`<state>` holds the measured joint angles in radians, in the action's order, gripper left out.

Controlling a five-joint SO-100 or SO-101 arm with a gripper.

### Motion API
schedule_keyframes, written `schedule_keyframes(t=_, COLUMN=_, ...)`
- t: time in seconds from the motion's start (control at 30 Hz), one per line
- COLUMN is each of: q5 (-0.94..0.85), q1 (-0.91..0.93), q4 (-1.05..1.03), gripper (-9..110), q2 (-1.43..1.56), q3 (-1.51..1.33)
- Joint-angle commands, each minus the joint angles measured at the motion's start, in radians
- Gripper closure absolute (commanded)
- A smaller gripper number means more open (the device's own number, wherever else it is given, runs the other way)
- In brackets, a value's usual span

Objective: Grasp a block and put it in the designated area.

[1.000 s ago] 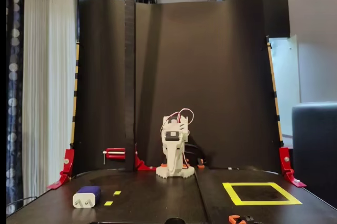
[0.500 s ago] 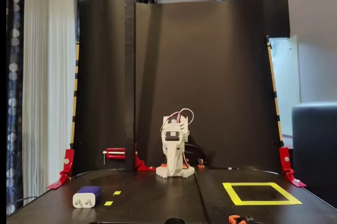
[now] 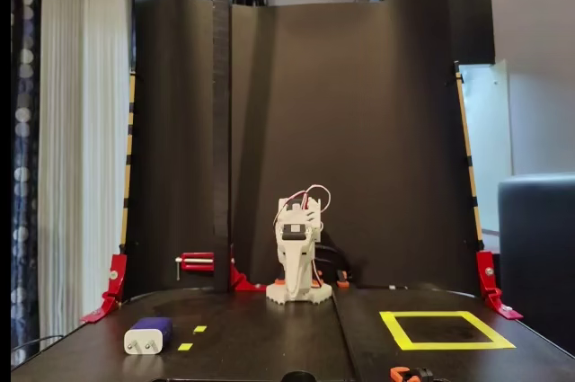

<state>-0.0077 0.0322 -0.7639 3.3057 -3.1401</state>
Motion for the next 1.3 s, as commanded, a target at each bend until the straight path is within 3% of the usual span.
schedule_keyframes(t=0.0, q5=0.0, q1=0.002, q4=0.006, gripper=101, q2=0.005, q3=-0.003)
schedule_keyframes(t=0.93, q5=-0.003, q1=-0.014, q4=0.017, gripper=101, q2=0.005, q3=-0.003)
schedule_keyframes(t=1.27, q5=-0.003, q1=0.075, q4=0.219, gripper=101, q2=-0.307, q3=0.221)
